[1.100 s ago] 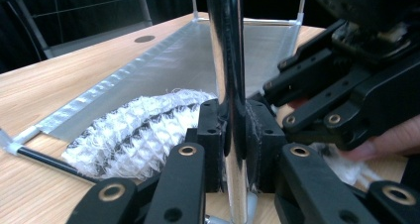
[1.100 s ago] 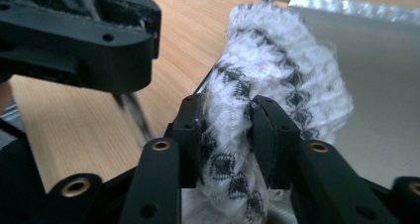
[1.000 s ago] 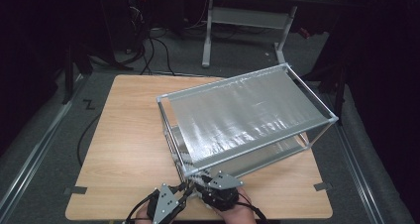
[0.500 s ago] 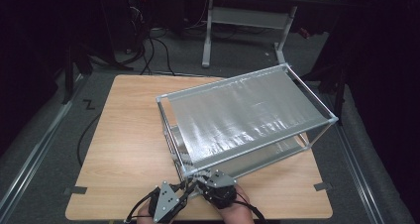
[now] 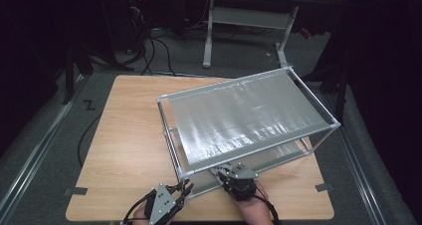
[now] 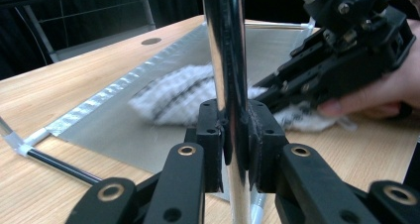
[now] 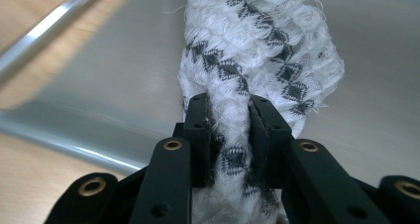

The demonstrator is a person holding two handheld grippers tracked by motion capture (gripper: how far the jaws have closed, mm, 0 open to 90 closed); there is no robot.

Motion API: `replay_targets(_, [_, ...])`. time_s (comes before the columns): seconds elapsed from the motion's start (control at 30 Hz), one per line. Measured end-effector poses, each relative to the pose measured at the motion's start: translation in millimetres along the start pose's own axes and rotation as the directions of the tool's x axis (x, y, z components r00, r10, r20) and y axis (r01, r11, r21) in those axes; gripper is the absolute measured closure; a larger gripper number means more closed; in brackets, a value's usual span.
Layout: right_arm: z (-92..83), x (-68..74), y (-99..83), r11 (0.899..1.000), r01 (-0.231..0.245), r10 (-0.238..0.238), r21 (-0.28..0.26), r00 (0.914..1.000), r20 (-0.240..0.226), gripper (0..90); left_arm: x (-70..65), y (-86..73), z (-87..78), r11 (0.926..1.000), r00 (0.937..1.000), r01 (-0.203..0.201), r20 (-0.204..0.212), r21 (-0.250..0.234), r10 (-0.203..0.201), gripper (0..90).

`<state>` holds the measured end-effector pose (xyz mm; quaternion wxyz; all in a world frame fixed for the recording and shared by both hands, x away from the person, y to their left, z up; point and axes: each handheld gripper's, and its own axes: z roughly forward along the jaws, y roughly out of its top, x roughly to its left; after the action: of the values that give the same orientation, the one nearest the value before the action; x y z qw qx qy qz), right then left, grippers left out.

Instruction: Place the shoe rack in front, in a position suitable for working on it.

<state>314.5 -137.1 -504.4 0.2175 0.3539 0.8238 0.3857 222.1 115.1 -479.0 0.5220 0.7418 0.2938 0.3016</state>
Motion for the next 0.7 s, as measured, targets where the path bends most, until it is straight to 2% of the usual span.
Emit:
replay_targets(0.13, [-6.5,-21.4,-7.2,1.0,-0.023,0.023,0.0,0.9984,0.052,72.5,1.9,-0.5,-1.5,1.0,1.0,-0.005,0.007,0.002,0.005,78.0])
replay_targets(0.17, [-8.5,-27.8,-9.1,0.999,-0.033,0.032,0.002,0.9968,0.073,72.5,1.2,-0.9,-1.7,0.9999,0.9998,0.01,0.019,0.008,-0.01,78.1])
replay_targets(0.2, [-10.5,-34.3,-11.2,0.998,-0.058,0.058,0.003,0.9945,0.087,72.5,1.5,-0.9,-2.0,0.9999,0.9997,0.012,0.021,0.01,-0.012,78.1])
replay_targets(0.27, [-14.3,-48.5,-15.7,0.997,-0.08,0.079,0.002,0.9897,0.119,72.5,2.0,-1.0,-2.5,0.9997,0.9994,0.02,0.028,0.012,-0.021,78.2])
replay_targets(0.37, [-21.0,-68.7,-22.5,0.995,-0.096,0.096,-0.003,0.9832,0.155,71.2,3.3,-1.2,-3.6,0.9994,0.9992,0.029,0.025,0.016,-0.03,78.5])
replay_targets(0.43, [-25.8,-81.7,-27.4,0.994,-0.107,0.106,-0.006,0.9772,0.184,70.3,5.6,-1.0,-4.2,0.9998,0.9998,0.017,0.007,0.01,-0.017,78.6])
replay_targets(0.47, [-27.8,-88.6,-29.7,0.994,-0.11,0.109,-0.009,0.9747,0.195,70.1,4.5,-1.5,-4.5,0.9991,0.9989,0.039,0.023,0.014,-0.04,78.7])
replay_targets(0.53, [-32.0,-102.8,-34.7,0.992,-0.123,0.123,-0.012,0.9674,0.221,70.1,5.0,-1.0,-5.5,0.9988,0.9988,0.044,0.023,0.022,-0.044,78.8])
replay_targets(0.57, [-33.9,-109.8,-36.9,0.991,-0.135,0.135,-0.013,0.9624,0.236,70.1,6.5,-0.5,-6.2,0.9994,0.9996,0.029,0.006,0.021,-0.029,78.9])
replay_targets(0.6, [-35.9,-116.7,-39.2,0.989,-0.145,0.143,-0.011,0.9573,0.251,70.2,5.6,-0.7,-7.0,0.9986,0.9988,0.044,0.021,0.031,-0.044,78.9])
replay_targets(0.63, [-37.9,-123.6,-41.5,0.99,-0.141,0.139,-0.012,0.9534,0.268,70.2,7.3,-0.1,-7.6,0.9991,0.9995,0.031,0.004,0.028,-0.031,78.9])
replay_targets(0.7, [-41.8,-136.6,-45.9,0.988,-0.157,0.153,-0.012,0.9422,0.298,70.3,7.8,-0.8,-10.0,0.999,0.9995,0.032,-0.004,0.032,-0.032,78.9])
